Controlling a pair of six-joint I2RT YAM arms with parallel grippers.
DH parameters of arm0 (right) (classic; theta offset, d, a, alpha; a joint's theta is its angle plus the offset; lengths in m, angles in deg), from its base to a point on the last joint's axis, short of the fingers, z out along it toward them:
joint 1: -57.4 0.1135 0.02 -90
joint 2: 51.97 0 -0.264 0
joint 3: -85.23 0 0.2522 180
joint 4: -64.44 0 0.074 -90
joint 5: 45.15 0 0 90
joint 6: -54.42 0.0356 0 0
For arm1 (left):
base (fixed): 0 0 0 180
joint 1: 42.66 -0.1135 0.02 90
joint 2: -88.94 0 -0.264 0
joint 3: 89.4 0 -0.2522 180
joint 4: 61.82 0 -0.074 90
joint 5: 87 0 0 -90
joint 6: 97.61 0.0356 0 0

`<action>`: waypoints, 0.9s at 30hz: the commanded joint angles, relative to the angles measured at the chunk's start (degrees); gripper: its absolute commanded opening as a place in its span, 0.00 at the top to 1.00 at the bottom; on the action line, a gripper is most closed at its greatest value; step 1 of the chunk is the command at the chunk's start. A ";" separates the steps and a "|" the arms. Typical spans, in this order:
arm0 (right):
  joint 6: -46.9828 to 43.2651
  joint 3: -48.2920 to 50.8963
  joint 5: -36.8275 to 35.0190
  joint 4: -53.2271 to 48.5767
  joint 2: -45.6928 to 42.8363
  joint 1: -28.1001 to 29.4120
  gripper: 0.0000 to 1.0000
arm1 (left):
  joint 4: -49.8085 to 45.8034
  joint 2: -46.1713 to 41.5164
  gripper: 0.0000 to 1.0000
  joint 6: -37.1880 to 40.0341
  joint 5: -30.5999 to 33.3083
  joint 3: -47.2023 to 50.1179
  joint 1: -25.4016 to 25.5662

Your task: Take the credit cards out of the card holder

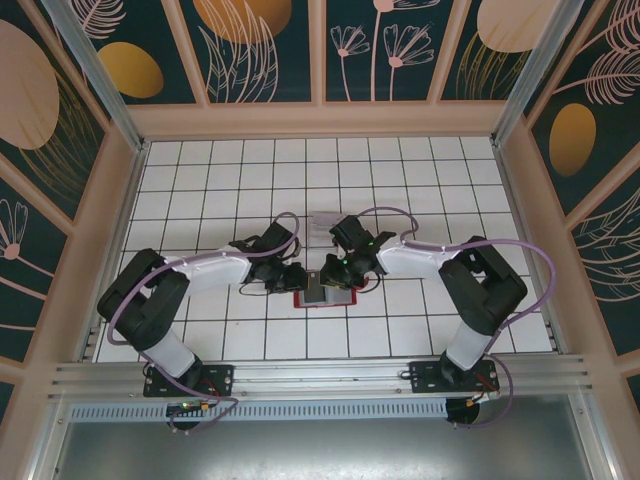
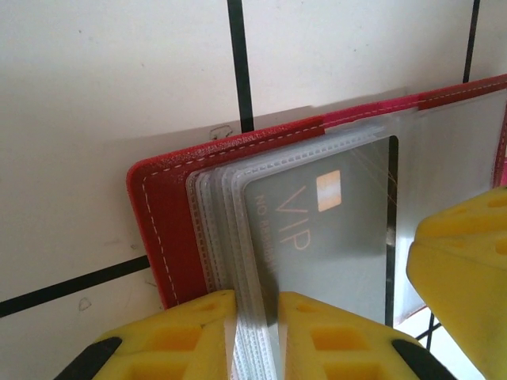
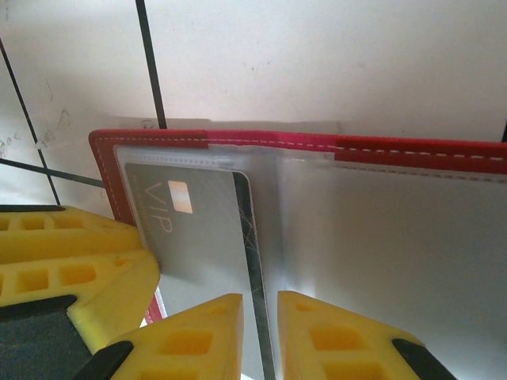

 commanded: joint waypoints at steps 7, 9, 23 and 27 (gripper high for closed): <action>0.28 2.05 2.14 3.36 0.56 -0.72 0.80 | -3.97 2.59 0.78 1.20 2.96 -1.53 0.94; 0.23 2.35 2.04 3.46 0.65 -0.81 0.80 | -4.02 2.78 0.78 1.13 2.96 -1.42 0.93; 0.19 3.85 3.00 6.07 1.63 -0.91 0.80 | -4.75 3.49 0.83 1.31 2.97 -2.04 1.13; 0.40 4.13 3.68 7.23 1.42 -0.90 0.80 | -4.85 3.61 0.84 1.20 2.88 -2.04 1.19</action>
